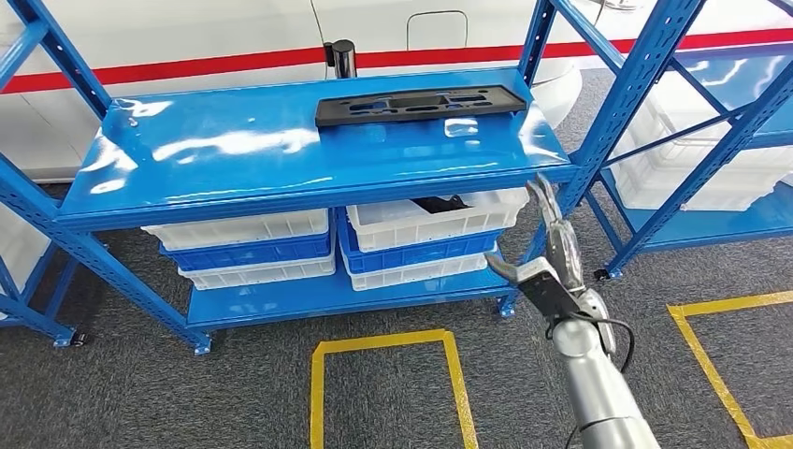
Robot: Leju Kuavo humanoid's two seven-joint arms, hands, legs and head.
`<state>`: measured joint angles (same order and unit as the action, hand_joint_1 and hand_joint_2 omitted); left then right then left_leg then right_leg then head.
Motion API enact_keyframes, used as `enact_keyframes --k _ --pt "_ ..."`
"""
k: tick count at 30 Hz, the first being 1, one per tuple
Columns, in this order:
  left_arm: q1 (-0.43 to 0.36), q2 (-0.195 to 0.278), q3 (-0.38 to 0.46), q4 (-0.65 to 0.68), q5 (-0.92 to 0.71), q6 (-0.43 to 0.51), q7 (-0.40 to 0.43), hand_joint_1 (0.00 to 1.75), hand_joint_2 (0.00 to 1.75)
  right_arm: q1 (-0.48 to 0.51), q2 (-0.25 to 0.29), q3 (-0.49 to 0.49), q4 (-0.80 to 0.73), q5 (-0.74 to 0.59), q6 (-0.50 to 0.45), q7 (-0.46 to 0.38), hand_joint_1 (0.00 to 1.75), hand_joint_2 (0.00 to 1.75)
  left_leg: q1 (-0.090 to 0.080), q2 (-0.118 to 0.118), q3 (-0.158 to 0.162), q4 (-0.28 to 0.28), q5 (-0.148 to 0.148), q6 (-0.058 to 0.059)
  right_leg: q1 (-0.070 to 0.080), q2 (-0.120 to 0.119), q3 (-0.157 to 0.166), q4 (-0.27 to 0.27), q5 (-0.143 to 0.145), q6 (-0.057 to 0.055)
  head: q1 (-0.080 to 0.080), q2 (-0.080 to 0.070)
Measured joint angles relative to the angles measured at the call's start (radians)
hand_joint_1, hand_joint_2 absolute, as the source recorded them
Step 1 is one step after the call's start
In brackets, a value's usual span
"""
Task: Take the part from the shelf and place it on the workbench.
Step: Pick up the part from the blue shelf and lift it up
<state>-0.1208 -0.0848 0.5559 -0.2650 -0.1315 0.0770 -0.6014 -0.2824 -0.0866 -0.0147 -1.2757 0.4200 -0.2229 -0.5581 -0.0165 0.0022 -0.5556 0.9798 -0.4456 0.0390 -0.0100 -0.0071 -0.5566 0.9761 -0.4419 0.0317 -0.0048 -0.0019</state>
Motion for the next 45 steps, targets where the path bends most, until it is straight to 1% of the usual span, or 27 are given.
enact_keyframes --k 9,13,17,21,26,32,35,37,42,45 --pt "-0.035 -0.019 -0.041 -0.002 -0.086 0.023 0.003 0.00 1.75 -0.169 -0.077 0.124 -0.158 0.031 0.038 0.145 0.00 1.75 0.000 0.000 -0.001 0.000 0.002 0.000 0.000 0.000 0.000 0.000 0.001 0.001 0.000 0.000" --pt "-0.051 -0.027 -0.060 -0.002 -0.124 0.027 0.005 0.00 1.75 -0.251 -0.103 0.180 -0.199 0.043 0.052 0.206 0.00 1.75 0.000 0.000 -0.001 0.000 0.002 0.001 0.000 0.000 0.000 0.000 0.001 0.001 0.000 0.000" --pt "-0.064 -0.038 -0.083 -0.004 -0.154 0.028 0.009 0.00 0.00 -0.350 -0.109 0.231 -0.201 0.056 0.071 0.270 0.00 1.75 0.000 0.000 -0.002 0.000 0.003 0.000 0.000 0.000 0.000 0.000 0.001 0.001 0.000 0.000" --pt "-0.078 -0.052 -0.111 -0.005 -0.182 0.028 0.020 0.00 0.00 -0.456 -0.106 0.285 -0.183 0.073 0.093 0.333 0.00 1.75 0.000 -0.001 -0.002 0.000 0.003 0.000 0.000 0.000 0.000 0.001 0.001 0.001 0.000 0.000" --pt "-0.101 -0.071 -0.151 -0.008 -0.219 0.025 0.040 0.00 0.00 -0.585 -0.094 0.353 -0.124 0.103 0.132 0.417 0.00 1.75 0.000 -0.001 -0.003 0.001 0.004 0.000 0.000 0.000 0.000 0.001 0.001 0.001 0.000 0.000" --pt "-0.114 -0.086 -0.188 -0.010 -0.261 0.019 0.064 0.00 0.00 -0.681 -0.080 0.409 -0.058 0.133 0.187 0.508 0.00 1.75 0.000 -0.001 -0.004 0.001 0.004 0.000 0.000 0.000 0.000 0.001 0.002 0.002 0.000 0.000" --pt "-0.120 -0.091 -0.198 -0.011 -0.268 0.021 0.077 0.00 0.00 -0.697 -0.064 0.437 -0.032 0.160 0.202 0.534 0.00 1.75 0.000 -0.001 -0.005 0.001 0.004 0.000 0.000 0.000 0.000 0.001 0.002 0.002 0.000 0.000" --pt "-0.125 -0.095 -0.206 -0.012 -0.273 0.022 0.082 0.00 0.00 -0.694 -0.043 0.461 -0.011 0.194 0.188 0.545 0.00 1.75 0.000 0.000 -0.005 0.001 0.004 0.000 0.000 0.000 0.000 0.001 0.002 0.002 0.000 0.000" --pt "-0.140 -0.105 -0.222 -0.012 -0.274 0.010 0.086 0.00 0.00 -0.656 0.023 0.508 0.068 0.303 0.138 0.559 0.00 1.75 0.001 -0.001 -0.005 0.001 0.004 0.000 0.000 0.000 -0.002 0.001 0.002 0.002 0.000 0.000" --pt "-0.141 -0.107 -0.223 -0.012 -0.265 -0.006 0.085 0.00 0.00 -0.627 0.048 0.515 0.105 0.350 0.130 0.563 0.00 1.75 0.001 -0.001 -0.005 0.001 0.004 0.000 0.000 0.000 -0.003 0.001 0.002 0.002 0.000 0.000"
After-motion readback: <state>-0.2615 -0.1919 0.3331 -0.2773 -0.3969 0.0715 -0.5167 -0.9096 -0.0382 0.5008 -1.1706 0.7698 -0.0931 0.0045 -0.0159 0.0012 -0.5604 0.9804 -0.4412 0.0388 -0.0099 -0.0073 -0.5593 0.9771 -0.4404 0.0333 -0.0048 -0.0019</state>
